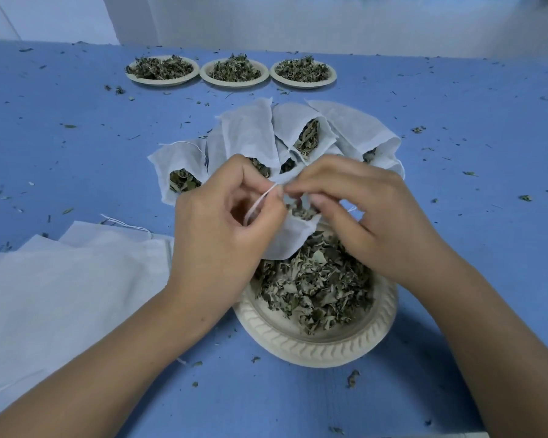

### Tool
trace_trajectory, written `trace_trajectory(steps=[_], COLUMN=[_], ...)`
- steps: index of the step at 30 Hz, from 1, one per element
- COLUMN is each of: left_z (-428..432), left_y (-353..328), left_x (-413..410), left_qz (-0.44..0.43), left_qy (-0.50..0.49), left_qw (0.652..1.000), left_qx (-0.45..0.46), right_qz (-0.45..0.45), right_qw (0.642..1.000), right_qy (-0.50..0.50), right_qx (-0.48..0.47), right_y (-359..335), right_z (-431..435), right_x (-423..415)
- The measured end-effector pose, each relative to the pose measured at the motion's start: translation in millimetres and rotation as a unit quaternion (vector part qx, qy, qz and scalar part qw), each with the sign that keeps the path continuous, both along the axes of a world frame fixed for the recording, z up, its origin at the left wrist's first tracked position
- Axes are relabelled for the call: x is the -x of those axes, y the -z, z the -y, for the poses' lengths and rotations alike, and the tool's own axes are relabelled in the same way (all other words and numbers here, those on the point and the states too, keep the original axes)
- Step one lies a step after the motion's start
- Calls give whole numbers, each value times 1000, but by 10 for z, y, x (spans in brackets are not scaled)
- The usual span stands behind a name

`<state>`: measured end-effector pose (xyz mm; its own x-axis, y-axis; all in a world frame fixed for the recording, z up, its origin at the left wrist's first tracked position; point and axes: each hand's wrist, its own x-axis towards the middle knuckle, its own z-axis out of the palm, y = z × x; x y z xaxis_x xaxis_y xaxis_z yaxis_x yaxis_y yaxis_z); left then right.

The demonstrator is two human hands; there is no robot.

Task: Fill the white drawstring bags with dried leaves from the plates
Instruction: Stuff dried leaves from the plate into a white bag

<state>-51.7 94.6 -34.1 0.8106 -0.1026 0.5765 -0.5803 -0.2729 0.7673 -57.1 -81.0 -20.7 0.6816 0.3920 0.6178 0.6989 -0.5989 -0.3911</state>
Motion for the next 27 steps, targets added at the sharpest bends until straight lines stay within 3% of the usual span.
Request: trace_trajectory(steps=[3, 5, 9, 13, 15, 17, 20, 23, 27], left_z=[-23, -21, -6, -66, -112, -154, -175, -178, -244], left_y=[-29, -36, -32, -67, -108, -142, -171, -204, -284], left_x=[-31, -29, -9, -60, -103, -142, -159, -159, -179], left_qz=[50, 28, -3, 16, 20, 36, 61, 91, 99], left_qy=[-37, -28, -14, -48, -65, -77, -83, -101, -103], left_qw=[996, 998, 1000, 999, 997, 996, 994, 991, 988], left_qx=[-62, -53, -17, 4, 23, 23, 22, 13, 56], right_qz=[72, 90, -26, -32, -57, -163, -281, -279, -279], right_qw=[997, 994, 985, 998, 993, 983, 949, 941, 949], right_qy=[15, 15, 4, -20, -46, -77, -86, -85, -84], right_qx=[1, 59, 171, -56, -97, -46, 111, 172, 118], right_y=[-60, -64, 4, -115, -176, -202, -116, -33, -86], right_z=[2, -36, -87, 15, 133, 194, 129, 29, 81], right_x=[75, 94, 73, 57, 36, 36, 45, 27, 21])
